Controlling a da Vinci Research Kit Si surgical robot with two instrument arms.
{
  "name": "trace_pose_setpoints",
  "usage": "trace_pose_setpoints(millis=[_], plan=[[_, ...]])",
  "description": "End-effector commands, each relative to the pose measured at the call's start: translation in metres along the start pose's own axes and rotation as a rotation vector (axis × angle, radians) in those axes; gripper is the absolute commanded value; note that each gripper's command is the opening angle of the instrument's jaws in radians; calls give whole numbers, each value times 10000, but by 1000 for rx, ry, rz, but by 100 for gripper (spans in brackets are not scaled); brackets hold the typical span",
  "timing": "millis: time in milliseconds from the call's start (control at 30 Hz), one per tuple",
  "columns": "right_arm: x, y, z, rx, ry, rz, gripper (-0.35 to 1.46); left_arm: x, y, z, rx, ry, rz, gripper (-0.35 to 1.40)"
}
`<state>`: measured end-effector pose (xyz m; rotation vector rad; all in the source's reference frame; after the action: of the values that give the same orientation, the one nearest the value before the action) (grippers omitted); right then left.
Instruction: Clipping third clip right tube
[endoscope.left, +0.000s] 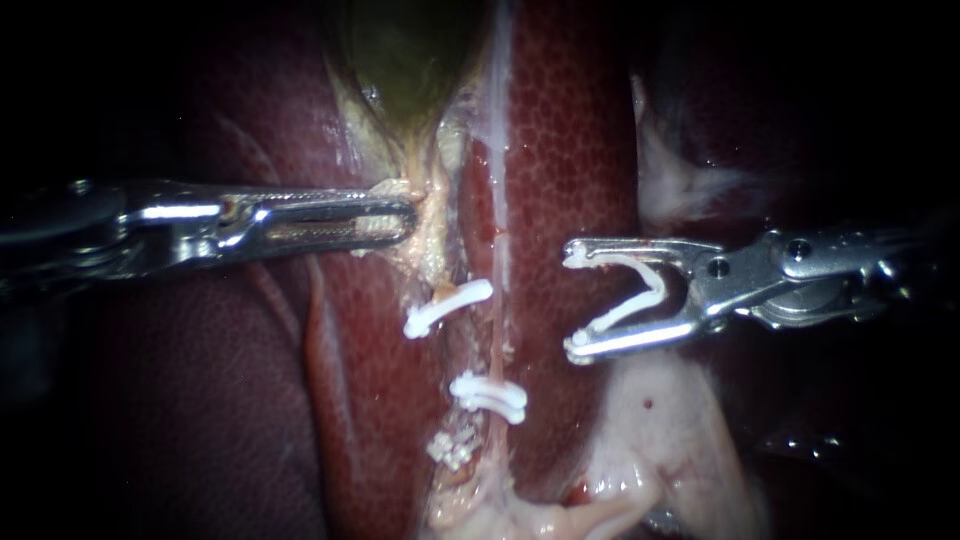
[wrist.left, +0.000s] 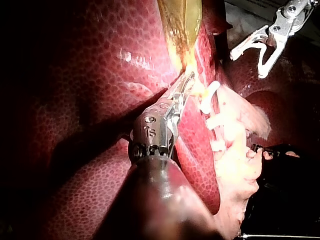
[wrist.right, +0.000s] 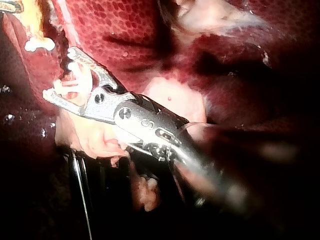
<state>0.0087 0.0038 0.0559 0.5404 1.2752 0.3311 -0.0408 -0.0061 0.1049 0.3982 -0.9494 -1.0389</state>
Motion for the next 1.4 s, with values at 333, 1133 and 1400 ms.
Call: trace_pose_setpoints(millis=[333,1133,1400], plan=[[-2,-1,0,1,0,0,60,-13,3,-16,15,9,-5,-35],[-10,0,4,-1,-1,1,59,-54,10,-70,-12,-29,-36,-35],[-37,3,19,-10,0,98,59,-54,10,-71,-13,-29,-36,-35]])
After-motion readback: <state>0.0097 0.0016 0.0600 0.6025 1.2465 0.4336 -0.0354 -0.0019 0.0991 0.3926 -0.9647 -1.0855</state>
